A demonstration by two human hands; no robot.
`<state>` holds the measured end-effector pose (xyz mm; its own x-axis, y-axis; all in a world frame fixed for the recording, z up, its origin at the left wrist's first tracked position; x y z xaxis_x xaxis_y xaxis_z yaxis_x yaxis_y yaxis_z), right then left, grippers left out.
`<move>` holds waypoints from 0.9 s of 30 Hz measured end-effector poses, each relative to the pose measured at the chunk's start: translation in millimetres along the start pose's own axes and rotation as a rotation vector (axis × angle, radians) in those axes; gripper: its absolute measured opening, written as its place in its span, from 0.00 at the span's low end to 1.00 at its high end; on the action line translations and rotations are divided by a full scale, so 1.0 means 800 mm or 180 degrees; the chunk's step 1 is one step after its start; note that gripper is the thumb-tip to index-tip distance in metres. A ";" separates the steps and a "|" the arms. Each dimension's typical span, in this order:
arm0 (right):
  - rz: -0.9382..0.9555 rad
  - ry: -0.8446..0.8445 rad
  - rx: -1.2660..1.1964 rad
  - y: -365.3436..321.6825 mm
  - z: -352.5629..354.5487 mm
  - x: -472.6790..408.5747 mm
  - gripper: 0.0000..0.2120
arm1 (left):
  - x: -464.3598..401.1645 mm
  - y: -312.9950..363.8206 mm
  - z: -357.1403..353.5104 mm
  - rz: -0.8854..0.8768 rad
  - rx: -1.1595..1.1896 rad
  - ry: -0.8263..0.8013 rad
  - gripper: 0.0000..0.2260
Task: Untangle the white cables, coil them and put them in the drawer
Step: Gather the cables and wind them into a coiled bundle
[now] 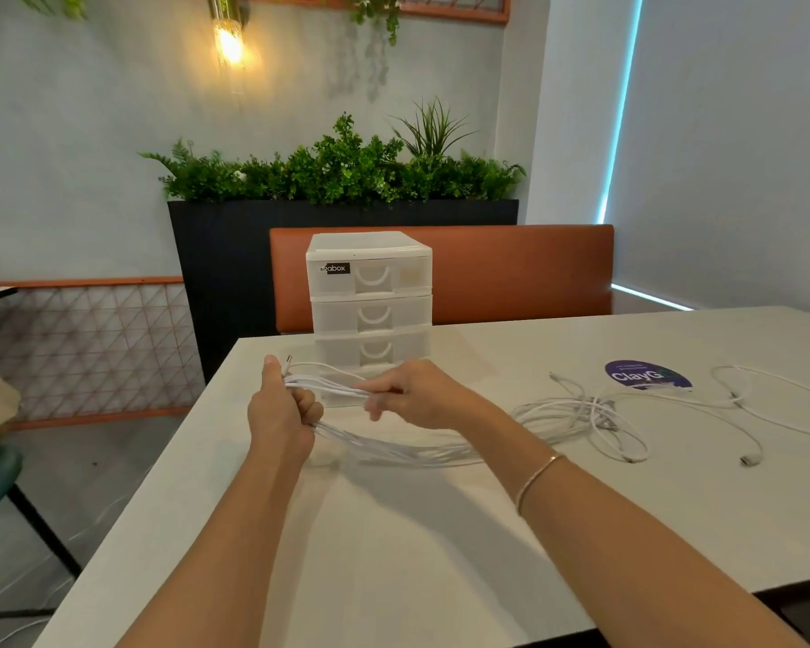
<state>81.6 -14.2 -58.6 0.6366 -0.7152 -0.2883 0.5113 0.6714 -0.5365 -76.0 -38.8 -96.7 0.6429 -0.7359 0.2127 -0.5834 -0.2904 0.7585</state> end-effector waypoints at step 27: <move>-0.1884 0.0612 0.1623 0.215 0.196 0.084 0.11 | -0.002 -0.007 -0.003 0.0023 0.0062 0.0089 0.19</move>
<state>302.6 83.6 -45.9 0.0906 -0.9699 -0.2260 0.9631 0.1431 -0.2282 -72.9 -34.7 -99.8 0.6520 -0.7207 0.2353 -0.5974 -0.2972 0.7449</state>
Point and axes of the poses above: each hand's wrist, its own x-axis away from the middle knuckle, its own z-axis out of the back of the hand, y = z × x, the point moved 1 cm from there along -x, towards the middle knuckle, and after that the axes turned 6 degrees about y, right-handed, at the moved point
